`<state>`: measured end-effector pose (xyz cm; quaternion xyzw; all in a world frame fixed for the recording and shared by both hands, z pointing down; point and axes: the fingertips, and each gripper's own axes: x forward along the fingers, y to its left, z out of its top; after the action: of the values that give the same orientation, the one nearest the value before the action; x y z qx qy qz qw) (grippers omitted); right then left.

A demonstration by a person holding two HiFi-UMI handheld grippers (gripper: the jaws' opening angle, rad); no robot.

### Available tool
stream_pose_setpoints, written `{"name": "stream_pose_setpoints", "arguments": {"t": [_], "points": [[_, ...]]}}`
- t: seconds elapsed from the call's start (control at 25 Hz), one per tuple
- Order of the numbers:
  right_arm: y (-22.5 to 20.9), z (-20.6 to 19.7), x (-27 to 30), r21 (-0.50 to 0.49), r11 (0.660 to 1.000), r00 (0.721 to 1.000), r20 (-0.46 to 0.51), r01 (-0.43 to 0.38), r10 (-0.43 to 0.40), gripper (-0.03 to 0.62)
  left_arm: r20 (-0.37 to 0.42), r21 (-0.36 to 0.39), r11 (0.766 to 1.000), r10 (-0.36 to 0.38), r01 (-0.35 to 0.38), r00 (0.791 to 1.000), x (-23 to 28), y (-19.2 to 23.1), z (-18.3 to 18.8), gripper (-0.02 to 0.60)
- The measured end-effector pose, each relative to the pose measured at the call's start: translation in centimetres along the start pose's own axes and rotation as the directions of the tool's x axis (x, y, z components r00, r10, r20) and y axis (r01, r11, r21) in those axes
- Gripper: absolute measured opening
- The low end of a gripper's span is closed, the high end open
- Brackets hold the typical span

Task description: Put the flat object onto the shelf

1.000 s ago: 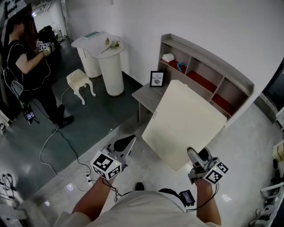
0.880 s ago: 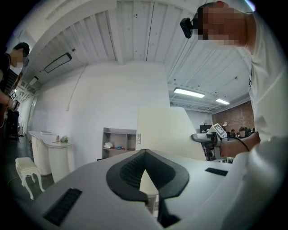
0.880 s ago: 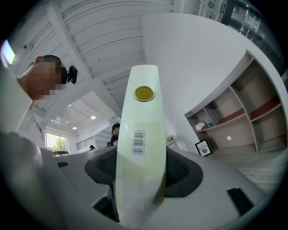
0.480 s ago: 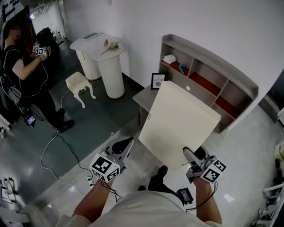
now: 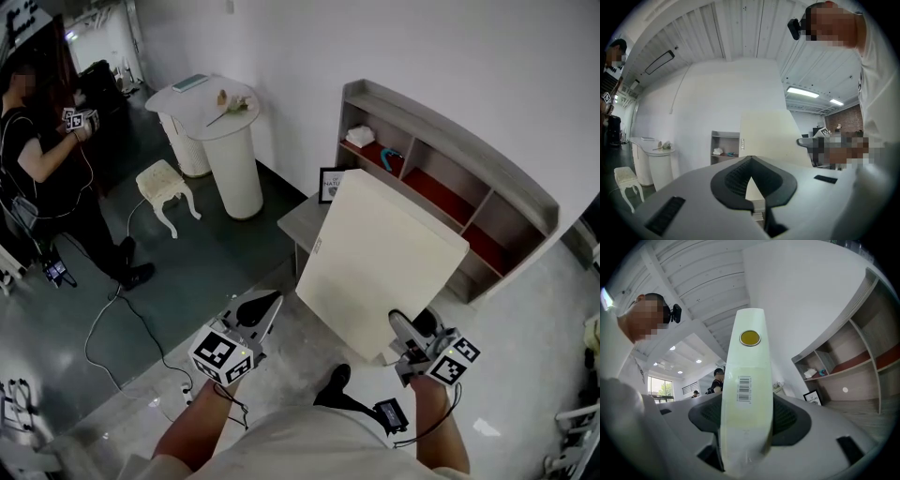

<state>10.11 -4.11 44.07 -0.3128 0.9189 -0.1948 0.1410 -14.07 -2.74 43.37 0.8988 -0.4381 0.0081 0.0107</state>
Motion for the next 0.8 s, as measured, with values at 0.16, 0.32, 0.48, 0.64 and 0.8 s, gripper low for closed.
{"name": "stream_pose_setpoints", "arguments": {"t": [0.16,0.32,0.48,0.64,0.8], "points": [[-4.0,2.0,1.7,-0.004,1.0,1.0,0.002,-0.01,0.01,0.287,0.0,-0.001,1.0,-0.002,0.002,1.0,4.6,1.6,-0.2,0.012],[-8.4,4.6,3.3,-0.013,1.0,1.0,0.0,-0.022,0.022,0.287,0.005,-0.006,1.0,-0.01,0.01,1.0,10.6,2.8,0.1,0.012],[-12.0,6.7,4.1,-0.014,0.999,0.999,-0.012,-0.031,0.031,0.287,0.01,-0.006,0.999,-0.031,0.032,0.999,16.0,2.5,0.8,0.012],[-14.7,8.9,4.3,-0.032,0.999,0.999,-0.011,-0.034,0.033,0.287,0.021,-0.005,0.999,-0.043,0.043,0.999,20.0,2.4,1.5,0.012],[-17.2,10.1,4.7,-0.028,0.999,1.0,0.0,-0.021,0.021,0.287,0.019,-0.001,0.999,-0.053,0.053,0.998,22.9,2.9,1.5,0.012]]}}
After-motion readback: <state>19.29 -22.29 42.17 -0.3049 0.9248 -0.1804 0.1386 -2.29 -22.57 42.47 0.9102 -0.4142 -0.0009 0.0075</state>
